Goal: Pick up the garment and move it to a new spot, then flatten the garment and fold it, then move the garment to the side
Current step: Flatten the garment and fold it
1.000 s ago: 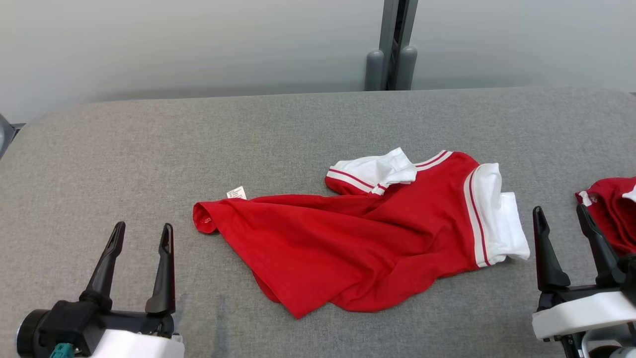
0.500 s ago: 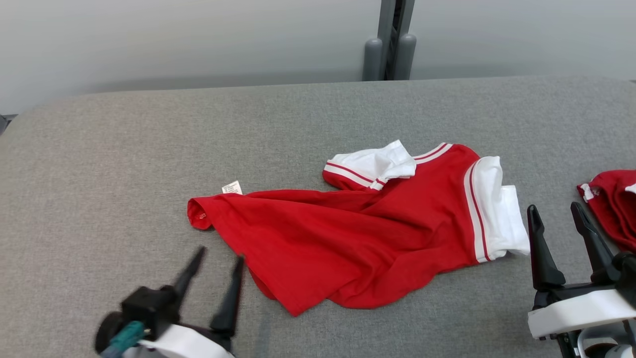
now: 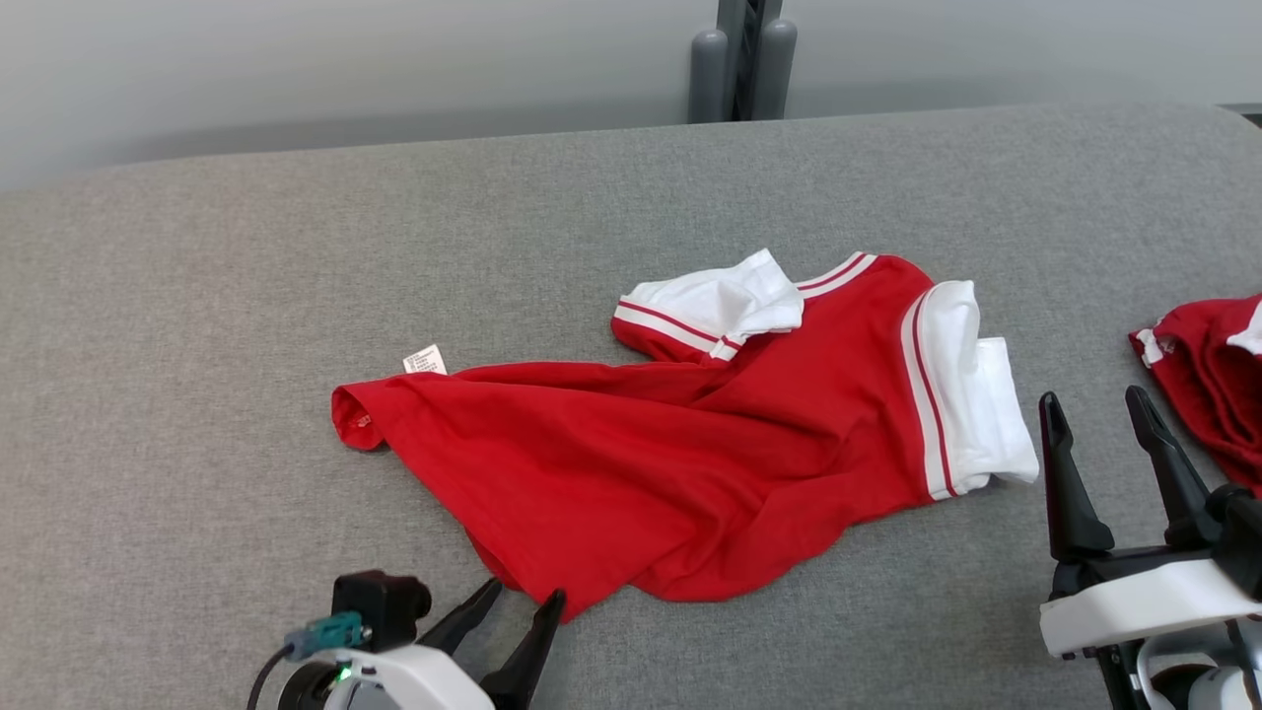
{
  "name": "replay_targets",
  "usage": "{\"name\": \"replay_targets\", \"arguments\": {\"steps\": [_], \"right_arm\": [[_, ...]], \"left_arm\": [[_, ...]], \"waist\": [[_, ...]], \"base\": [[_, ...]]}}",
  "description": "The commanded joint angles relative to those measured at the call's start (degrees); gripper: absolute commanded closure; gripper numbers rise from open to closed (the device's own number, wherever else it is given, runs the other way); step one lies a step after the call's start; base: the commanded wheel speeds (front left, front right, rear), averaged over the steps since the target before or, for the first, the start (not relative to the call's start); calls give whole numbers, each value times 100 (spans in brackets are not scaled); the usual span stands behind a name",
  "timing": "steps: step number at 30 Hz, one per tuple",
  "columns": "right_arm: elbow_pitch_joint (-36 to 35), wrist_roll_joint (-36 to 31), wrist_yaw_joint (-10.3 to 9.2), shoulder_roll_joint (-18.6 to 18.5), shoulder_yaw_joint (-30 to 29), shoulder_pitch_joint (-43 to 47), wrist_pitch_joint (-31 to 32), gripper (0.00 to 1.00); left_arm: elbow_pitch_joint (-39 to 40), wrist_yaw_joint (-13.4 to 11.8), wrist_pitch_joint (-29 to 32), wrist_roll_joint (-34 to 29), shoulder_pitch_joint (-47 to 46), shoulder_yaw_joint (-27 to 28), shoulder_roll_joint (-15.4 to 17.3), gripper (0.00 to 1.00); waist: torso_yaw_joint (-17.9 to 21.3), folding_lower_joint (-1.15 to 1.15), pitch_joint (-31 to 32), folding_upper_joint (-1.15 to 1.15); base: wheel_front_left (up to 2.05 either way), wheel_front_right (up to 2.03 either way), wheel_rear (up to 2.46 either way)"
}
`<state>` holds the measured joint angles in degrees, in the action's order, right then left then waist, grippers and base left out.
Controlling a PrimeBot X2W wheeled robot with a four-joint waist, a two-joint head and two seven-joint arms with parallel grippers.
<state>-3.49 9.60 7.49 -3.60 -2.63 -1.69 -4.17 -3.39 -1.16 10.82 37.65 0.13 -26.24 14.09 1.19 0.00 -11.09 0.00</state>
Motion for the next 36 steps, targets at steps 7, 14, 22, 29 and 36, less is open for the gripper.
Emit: {"name": "replay_targets", "arguments": {"steps": [7,14,22,29,36], "right_arm": [[74,-21,1,-9,-9,-125,-115,0],[110,-8,1,13,-159,-77,-172,0],[111,-17,1,32,-327,5,-171,0],[113,10,1,44,-392,24,-161,0],[90,44,1,48,-351,-72,-154,0]], "left_arm": [[-392,336,-161,121,-447,-11,-77,100],[75,240,-458,-232,-631,62,133,100],[1664,3,84,-341,-265,43,613,100],[3193,-246,587,-275,141,109,952,100],[2968,-333,741,-28,13,460,1100,100]], "waist": [[75,0,-86,0],[54,0,-77,0],[-166,0,38,0],[-370,0,140,0],[-377,0,86,0]], "base": [[0,0,0],[0,0,0],[0,0,0],[0,0,0],[0,0,0]]}}
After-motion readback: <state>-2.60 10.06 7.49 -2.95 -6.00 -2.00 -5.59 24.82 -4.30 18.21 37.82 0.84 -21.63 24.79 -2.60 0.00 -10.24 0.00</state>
